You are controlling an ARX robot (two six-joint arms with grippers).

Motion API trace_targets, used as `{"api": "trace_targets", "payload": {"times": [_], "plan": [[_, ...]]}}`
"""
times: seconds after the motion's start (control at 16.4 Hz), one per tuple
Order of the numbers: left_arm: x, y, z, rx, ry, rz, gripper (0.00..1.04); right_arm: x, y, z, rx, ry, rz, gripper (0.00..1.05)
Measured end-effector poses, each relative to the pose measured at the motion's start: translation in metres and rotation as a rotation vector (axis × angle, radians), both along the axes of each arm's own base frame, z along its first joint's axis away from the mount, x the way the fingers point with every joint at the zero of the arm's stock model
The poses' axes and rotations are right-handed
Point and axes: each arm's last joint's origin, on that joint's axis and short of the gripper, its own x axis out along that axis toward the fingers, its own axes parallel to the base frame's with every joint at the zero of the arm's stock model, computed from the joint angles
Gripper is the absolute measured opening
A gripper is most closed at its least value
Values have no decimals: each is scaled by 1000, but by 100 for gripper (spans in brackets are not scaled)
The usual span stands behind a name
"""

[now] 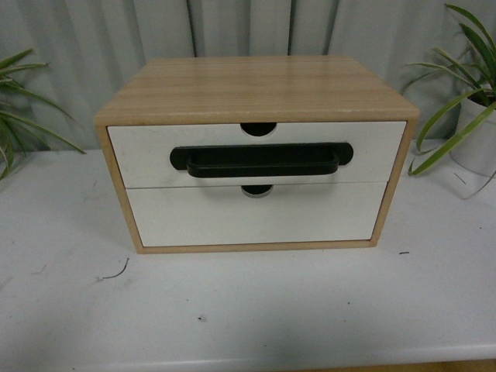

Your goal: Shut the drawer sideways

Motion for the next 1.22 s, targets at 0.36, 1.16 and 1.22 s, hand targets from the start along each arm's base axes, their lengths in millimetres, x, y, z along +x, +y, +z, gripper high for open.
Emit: {"api": "trace_targets", "payload": {"times": [0.36,1.16,1.22], "plan": [[0,0,-10,0,-3,0,2,-1,0,-11,-2,-10,0,2],[0,0,-10,-2,-4,0,72,-1,0,-11,-3,-9,0,73],[0,0,-10,-2,-4,0,81,-1,0,-11,-3,-9,0,82]]}}
